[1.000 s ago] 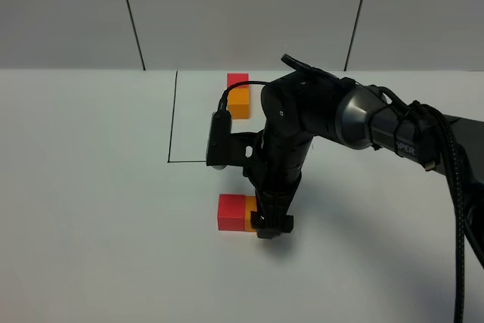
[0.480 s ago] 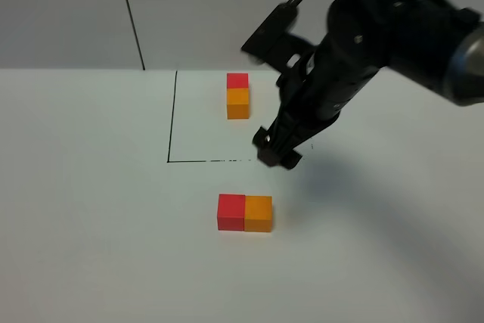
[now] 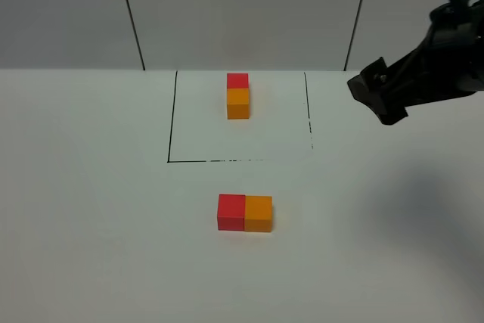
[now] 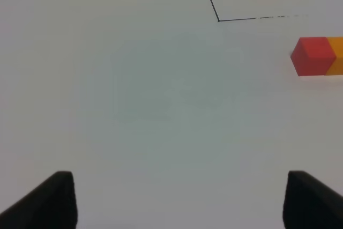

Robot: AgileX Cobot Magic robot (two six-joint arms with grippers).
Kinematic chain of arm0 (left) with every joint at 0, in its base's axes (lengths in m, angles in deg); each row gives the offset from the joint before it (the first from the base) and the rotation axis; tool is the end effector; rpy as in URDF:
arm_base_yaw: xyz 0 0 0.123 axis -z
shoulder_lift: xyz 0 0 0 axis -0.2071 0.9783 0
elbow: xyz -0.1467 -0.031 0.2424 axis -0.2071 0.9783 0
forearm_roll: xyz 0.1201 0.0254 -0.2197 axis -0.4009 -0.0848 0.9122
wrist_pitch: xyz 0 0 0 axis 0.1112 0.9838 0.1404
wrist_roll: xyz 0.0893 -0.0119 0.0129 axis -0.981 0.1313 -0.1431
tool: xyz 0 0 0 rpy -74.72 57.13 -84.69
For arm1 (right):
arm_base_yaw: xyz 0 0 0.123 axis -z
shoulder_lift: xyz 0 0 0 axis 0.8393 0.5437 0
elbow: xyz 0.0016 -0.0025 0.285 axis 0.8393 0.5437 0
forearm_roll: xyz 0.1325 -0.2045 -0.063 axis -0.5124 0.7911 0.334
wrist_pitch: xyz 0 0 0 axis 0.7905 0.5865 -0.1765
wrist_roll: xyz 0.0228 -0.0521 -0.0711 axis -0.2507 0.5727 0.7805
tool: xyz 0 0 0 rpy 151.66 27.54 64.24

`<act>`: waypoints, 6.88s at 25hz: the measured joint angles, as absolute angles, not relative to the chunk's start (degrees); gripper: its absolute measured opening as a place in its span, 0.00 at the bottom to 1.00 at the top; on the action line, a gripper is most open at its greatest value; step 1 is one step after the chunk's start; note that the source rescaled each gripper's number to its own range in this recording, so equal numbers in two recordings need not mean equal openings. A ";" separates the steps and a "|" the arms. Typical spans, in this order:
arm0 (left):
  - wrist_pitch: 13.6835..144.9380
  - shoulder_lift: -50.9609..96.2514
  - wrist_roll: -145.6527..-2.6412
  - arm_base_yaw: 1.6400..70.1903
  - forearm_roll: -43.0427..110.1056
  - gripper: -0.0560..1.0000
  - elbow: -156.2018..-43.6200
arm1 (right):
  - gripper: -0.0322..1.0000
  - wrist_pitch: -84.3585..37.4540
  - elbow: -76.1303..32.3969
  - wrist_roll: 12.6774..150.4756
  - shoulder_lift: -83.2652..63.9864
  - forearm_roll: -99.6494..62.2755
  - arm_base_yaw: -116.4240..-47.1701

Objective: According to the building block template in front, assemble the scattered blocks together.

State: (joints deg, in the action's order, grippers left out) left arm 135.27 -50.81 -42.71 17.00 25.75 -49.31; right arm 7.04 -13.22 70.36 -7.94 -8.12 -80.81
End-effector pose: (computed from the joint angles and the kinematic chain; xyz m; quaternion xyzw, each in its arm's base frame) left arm -0.0067 -0.0072 0.2804 0.0582 0.8428 -0.0610 0.5316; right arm 0.2622 0.1124 0.3788 -0.2823 0.8532 0.0251 0.4380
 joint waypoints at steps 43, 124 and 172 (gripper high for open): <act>135.27 -50.81 -42.76 17.00 25.75 0.72 -49.31 | 1.00 24.20 -45.99 100.82 46.27 -9.90 -95.59; 135.27 -50.81 -42.76 17.00 25.75 0.72 -49.31 | 0.04 25.64 -53.00 29.08 53.85 -10.18 -92.60; 135.27 -50.81 -42.70 17.00 25.75 0.72 -49.31 | 1.00 31.22 -52.96 36.29 36.90 -14.15 -89.18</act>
